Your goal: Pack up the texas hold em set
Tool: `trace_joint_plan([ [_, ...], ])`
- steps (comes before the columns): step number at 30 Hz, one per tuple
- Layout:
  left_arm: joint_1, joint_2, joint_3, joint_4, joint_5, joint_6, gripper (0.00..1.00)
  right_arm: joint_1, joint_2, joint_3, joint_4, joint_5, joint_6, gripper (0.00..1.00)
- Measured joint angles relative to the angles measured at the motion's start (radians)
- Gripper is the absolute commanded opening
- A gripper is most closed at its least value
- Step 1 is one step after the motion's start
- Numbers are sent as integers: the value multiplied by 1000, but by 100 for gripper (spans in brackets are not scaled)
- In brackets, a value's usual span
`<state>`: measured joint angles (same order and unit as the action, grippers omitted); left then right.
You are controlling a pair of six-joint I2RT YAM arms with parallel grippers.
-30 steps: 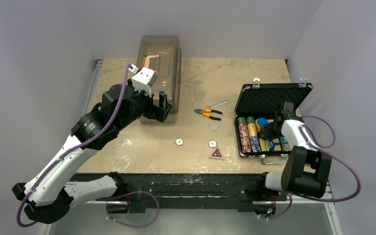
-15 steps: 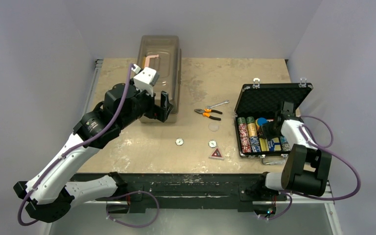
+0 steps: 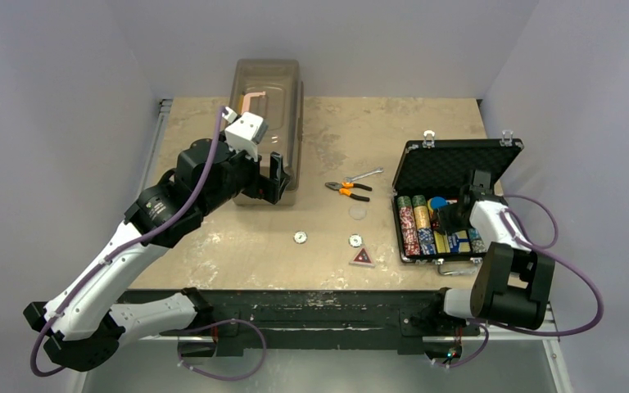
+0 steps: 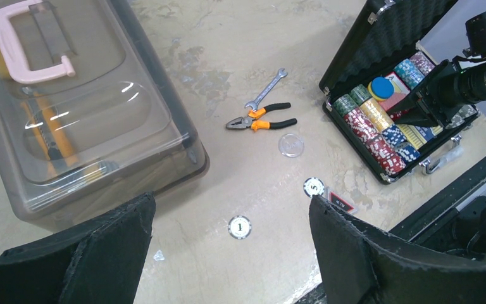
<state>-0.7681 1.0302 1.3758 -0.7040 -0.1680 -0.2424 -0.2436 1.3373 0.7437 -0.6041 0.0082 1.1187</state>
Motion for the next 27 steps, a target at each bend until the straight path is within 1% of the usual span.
trace_joint_plan([
  [7,0,4,0,0,0,0,88,0,-5,0,-13,2,7,30],
  [11,0,4,0,0,0,0,88,0,-8,0,-12,2,0,36],
  [15,0,5,0,0,1,0,88,1,-44,10,-37,29,-56,41],
  [20,0,14,0,0,11,0,88,3,-138,38,-60,66,-182,53],
  [23,0,25,0,0,23,-1,88,30,-200,55,-64,90,-272,64],
  [26,0,39,0,0,36,-3,88,127,-257,71,-69,141,-350,75],
  [27,0,43,0,-1,42,-5,88,186,-282,77,-70,166,-378,77],
])
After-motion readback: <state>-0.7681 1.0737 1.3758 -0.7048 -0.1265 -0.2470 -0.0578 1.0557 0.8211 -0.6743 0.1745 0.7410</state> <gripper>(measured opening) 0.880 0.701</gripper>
